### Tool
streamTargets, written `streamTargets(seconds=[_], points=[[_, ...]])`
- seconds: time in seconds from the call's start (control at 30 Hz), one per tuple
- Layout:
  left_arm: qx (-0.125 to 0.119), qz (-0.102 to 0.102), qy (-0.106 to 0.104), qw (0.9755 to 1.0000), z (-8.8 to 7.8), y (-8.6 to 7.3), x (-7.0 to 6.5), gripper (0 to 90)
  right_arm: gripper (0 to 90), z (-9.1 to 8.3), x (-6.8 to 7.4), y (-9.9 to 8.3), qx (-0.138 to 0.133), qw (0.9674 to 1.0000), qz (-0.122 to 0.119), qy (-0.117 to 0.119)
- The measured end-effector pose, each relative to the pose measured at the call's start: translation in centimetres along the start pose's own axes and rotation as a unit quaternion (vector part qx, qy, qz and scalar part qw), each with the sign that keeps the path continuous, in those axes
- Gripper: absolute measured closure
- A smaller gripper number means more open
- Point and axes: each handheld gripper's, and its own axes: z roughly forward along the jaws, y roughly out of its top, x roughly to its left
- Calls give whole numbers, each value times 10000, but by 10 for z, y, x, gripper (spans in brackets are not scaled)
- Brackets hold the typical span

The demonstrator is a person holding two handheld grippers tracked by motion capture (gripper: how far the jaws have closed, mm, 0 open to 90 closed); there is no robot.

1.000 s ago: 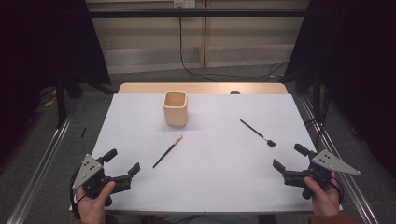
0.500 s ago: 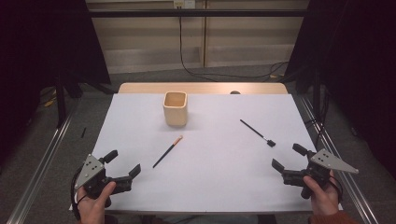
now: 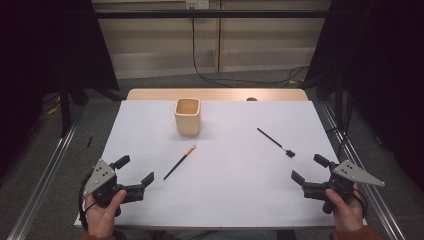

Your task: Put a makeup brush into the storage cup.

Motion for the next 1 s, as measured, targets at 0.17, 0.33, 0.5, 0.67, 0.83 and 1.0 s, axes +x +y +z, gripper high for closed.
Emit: streamTargets(seconds=[0.17, 0.33, 0.5, 0.67, 0.83, 1.0], points=[[92, -43, -69, 9999, 7, 6, 5, 33, 0, -1, -1, -1, 13, 10000, 40, -20], [86, 88, -258, 9996, 18, 15, 1, 33, 0, -1, 1, 0, 10, 10000, -22, 10], [29, 144, -323, 9994, 22, 22, -3, 29, 0, -2, 2, 0, 0, 10000, -21, 28], [-77, 152, -423, 9990, 34, 34, -5, 29, 0, -1, 2, 0, 9, 9999, -103, 100], [-52, 205, -658, 9976, 46, 42, -8, 37, 0, -1, 0, -1, 4, 9999, -62, 127], [-62, 199, -665, 9976, 55, 45, -7, 27, 0, -2, 0, -1, 3, 9999, -24, 135]])
